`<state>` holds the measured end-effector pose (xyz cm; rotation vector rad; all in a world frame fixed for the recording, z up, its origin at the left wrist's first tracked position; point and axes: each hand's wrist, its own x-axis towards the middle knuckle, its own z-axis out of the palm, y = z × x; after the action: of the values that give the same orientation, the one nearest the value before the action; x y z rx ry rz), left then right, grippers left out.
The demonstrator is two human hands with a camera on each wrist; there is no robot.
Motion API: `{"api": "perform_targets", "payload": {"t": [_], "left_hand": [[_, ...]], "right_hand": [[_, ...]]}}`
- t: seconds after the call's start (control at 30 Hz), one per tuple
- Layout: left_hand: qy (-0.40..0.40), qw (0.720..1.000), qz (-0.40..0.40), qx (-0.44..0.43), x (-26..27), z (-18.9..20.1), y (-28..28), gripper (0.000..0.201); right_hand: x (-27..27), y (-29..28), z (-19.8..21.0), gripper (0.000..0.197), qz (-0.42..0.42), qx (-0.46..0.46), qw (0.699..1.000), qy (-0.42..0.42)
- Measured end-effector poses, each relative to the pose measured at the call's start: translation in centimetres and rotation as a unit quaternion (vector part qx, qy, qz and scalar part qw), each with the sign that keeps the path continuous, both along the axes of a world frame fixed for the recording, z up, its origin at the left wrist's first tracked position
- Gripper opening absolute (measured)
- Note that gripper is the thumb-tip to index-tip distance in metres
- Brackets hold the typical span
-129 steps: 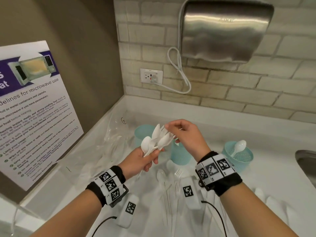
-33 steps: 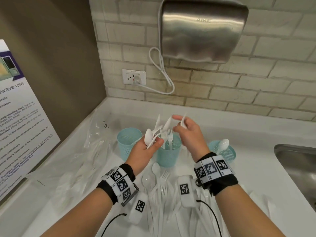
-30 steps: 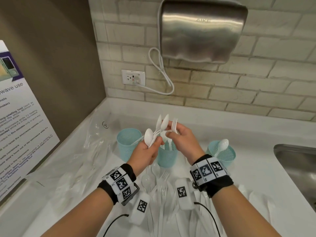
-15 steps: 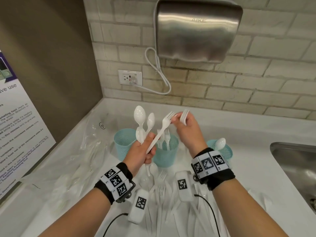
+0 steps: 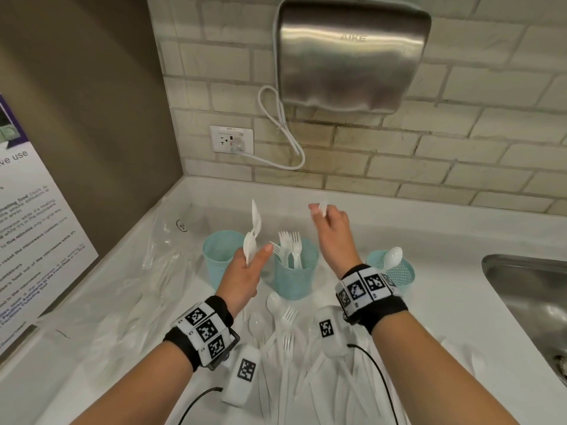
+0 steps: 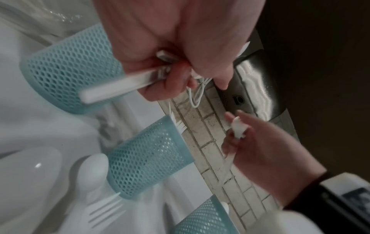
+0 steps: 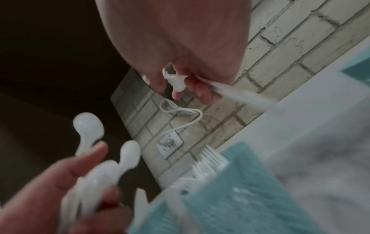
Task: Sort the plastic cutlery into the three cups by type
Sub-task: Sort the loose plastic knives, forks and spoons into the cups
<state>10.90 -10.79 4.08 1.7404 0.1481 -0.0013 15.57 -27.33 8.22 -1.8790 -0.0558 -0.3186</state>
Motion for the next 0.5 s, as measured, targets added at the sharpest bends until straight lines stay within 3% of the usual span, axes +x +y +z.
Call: {"api": "perform_targets", "payload": {"t": [0.17, 0.27, 0.37, 0.5], "left_hand": [[0.007, 1.0, -0.019, 0.014, -0.2, -0.2, 0.0, 0.042], [-0.032, 0.998, -0.04, 0.034, -0.4, -0.5, -0.3, 0.032], [-0.066, 0.993, -0.069, 0.064, -0.7, -0.4, -0.8, 0.028], [-0.087, 0.981, -0.095, 0.148, -1.3, 0.1, -1.3, 0.033]], "right_hand": [[-0.6, 0.5, 1.9, 0.029, 0.017, 0.072, 0.994, -0.083], [-0.7, 0.6, 0.8, 0.029, 0.072, 0.113, 0.991, -0.026], [-1.0, 0.3, -0.9, 0.029, 0.103, 0.082, 0.991, 0.033], [-1.9, -0.1, -1.2, 0.058, 0.091, 0.099, 0.989, 0.068]]}}
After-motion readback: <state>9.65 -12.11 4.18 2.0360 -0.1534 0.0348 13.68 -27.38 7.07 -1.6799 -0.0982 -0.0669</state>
